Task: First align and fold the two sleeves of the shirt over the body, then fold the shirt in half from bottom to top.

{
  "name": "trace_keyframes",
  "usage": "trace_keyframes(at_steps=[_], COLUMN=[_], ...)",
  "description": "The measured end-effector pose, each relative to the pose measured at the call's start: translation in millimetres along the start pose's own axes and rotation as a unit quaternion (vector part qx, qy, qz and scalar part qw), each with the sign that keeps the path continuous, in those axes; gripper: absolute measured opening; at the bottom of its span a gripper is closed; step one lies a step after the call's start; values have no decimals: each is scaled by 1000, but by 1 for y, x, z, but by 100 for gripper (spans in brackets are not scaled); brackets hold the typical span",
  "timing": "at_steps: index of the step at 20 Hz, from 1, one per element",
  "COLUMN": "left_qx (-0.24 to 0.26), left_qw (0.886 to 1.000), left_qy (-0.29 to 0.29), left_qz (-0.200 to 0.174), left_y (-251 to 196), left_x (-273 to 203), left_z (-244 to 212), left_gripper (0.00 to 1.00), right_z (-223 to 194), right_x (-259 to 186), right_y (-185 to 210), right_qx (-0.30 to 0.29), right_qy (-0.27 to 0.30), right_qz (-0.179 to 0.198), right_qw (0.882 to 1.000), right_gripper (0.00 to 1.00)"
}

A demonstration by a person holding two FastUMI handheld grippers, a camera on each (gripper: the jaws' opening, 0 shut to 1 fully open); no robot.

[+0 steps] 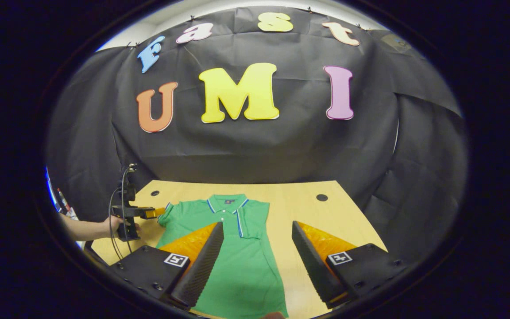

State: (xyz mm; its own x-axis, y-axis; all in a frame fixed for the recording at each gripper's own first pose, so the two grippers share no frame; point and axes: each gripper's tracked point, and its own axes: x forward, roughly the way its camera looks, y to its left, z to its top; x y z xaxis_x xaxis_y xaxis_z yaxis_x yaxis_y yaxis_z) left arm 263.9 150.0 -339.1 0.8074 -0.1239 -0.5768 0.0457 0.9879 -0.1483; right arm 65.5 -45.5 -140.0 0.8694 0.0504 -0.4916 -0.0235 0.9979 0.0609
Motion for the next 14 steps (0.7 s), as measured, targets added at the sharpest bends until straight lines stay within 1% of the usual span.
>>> trace_keyframes(at_steps=[1,2,3,6,8,10,11,12,14], left_qx=[1,4,4,0,3,3,4,5,6], left_qw=[1000,1000,1000,1000,1000,999,999,998,998], left_qy=[5,11,15,26,31,48,42,42,42], left_qz=[2,7,6,-4,1,18,26,35,43], left_y=[2,5,5,-2,-2,2,5,6,8], left_x=[6,10,15,21,27,30,30,30,32], left_z=[-3,-6,-9,-16,-20,-29,-26,-26,-26], left_gripper=[97,95,87,81,78,67,59,39,31], right_z=[-2,-5,-8,-12,-13,-15,-17,-18,-21], right_x=[0,1,1,3,3,3,3,3,2], right_y=[1,2,2,-3,-7,-12,-14,-16,-21], right_qx=[-3,-4,-2,6,10,13,13,13,16], right_qy=[2,6,9,13,14,15,16,18,21], right_qz=[1,1,-1,-8,-13,-18,-20,-22,-25], right_qw=[1000,1000,1000,1000,1000,1000,1000,1000,999], right_gripper=[98,93,98,98,98,98,98,98,98])
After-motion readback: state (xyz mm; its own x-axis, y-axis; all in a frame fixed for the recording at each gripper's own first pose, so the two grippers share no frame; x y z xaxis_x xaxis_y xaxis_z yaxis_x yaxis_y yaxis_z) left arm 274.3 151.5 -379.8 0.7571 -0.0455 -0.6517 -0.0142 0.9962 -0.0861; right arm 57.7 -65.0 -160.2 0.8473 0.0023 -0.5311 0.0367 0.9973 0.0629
